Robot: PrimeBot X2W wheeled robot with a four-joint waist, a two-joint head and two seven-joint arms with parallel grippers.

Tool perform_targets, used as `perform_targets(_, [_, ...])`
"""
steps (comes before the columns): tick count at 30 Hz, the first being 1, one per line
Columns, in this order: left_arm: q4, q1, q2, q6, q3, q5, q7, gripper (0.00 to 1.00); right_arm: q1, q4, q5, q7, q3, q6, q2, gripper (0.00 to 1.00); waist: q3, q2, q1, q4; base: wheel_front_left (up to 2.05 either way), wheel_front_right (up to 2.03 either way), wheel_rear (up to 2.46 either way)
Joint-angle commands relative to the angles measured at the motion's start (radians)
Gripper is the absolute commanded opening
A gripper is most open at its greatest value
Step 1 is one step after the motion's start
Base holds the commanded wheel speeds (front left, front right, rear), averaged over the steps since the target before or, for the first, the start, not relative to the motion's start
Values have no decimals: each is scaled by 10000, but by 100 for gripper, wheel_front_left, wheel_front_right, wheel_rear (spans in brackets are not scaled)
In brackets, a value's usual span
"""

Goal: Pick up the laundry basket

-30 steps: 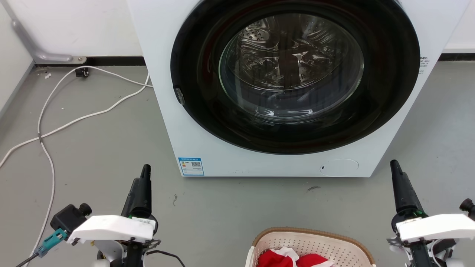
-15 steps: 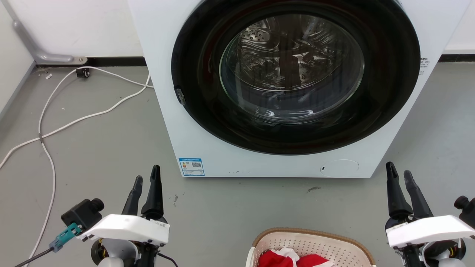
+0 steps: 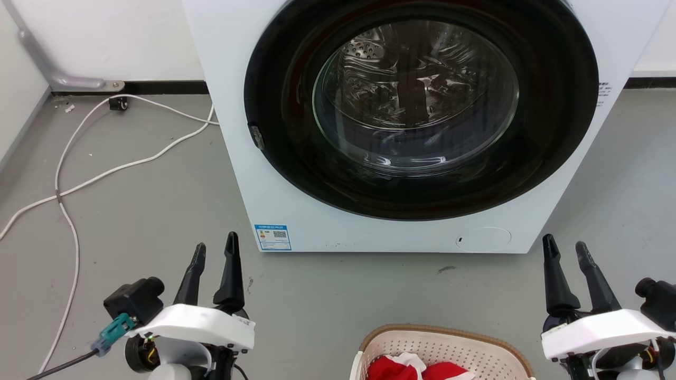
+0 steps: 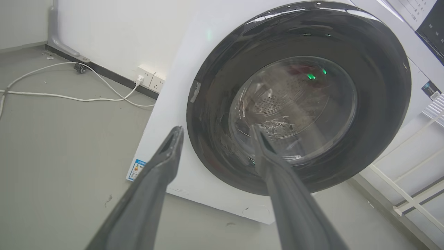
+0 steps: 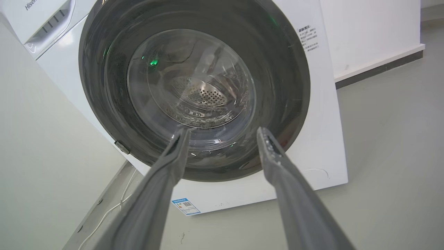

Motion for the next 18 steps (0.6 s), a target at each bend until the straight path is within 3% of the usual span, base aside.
perform_targets(1, [-135, -136, 13, 59, -24, 241, -87, 100, 21, -162, -275, -57, 16, 2, 25, 100, 0, 0, 0, 1, 0, 0, 0])
perform_targets(18, [35, -139, 2, 222, -313, 2090, -501, 100, 173, -330, -2104, -87, 23, 2, 42, 100, 6, 0, 0, 3, 0, 0, 0])
